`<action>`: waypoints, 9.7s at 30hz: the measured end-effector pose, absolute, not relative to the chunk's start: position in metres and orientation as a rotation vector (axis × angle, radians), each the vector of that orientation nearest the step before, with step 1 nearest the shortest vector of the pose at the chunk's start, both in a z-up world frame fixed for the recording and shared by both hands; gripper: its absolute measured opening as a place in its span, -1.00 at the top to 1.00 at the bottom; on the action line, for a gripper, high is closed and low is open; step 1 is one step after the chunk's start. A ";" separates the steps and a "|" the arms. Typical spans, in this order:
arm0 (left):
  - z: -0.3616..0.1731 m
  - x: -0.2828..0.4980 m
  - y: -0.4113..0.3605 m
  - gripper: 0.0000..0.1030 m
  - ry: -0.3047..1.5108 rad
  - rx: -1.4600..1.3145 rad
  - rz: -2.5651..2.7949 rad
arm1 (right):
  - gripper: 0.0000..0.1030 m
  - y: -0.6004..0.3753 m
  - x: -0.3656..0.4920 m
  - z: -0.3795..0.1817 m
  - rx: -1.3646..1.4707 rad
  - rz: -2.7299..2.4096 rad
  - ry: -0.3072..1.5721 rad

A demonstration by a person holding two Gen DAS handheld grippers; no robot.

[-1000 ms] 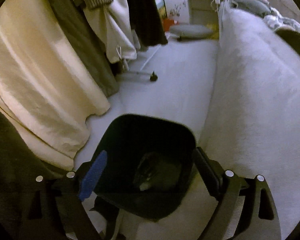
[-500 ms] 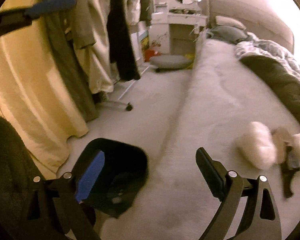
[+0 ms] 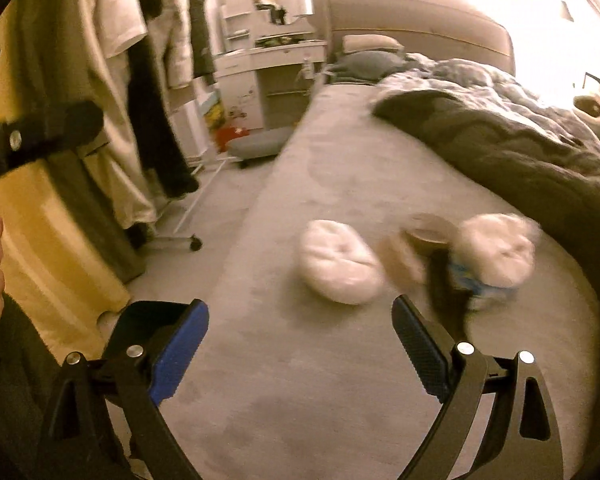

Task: Collect trash
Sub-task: 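Move both tools back toward the remaining trash on the bed, then grasp a white tissue with the left gripper while the right gripper grasps another tissue, then lift the white tissues with both grippers and carry them toward the black bin, then open both grippers over the black bin to drop the tissues, then move both tools from the bin back toward the remaining trash on the bed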

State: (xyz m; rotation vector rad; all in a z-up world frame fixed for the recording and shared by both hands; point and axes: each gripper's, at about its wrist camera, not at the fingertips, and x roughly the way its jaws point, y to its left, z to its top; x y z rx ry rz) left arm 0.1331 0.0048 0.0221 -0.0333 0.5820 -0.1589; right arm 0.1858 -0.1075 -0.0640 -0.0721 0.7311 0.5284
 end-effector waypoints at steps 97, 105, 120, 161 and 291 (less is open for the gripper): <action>-0.047 0.152 -0.037 0.38 0.762 -0.002 -0.146 | 0.61 -0.171 0.180 -0.073 0.056 0.422 0.806; -0.058 0.138 -0.004 0.38 0.789 -0.015 -0.099 | 0.61 -0.145 0.165 -0.063 0.070 0.448 0.786; -0.064 0.107 0.043 0.38 0.797 -0.011 -0.047 | 0.61 -0.095 0.137 -0.059 0.053 0.520 0.788; -0.156 0.083 0.155 0.40 1.062 -0.092 0.084 | 0.61 0.047 0.137 -0.097 -0.068 0.755 0.883; -0.028 0.165 -0.013 -0.61 0.713 0.147 -0.291 | -0.62 -0.149 0.242 -0.060 -0.145 0.414 0.769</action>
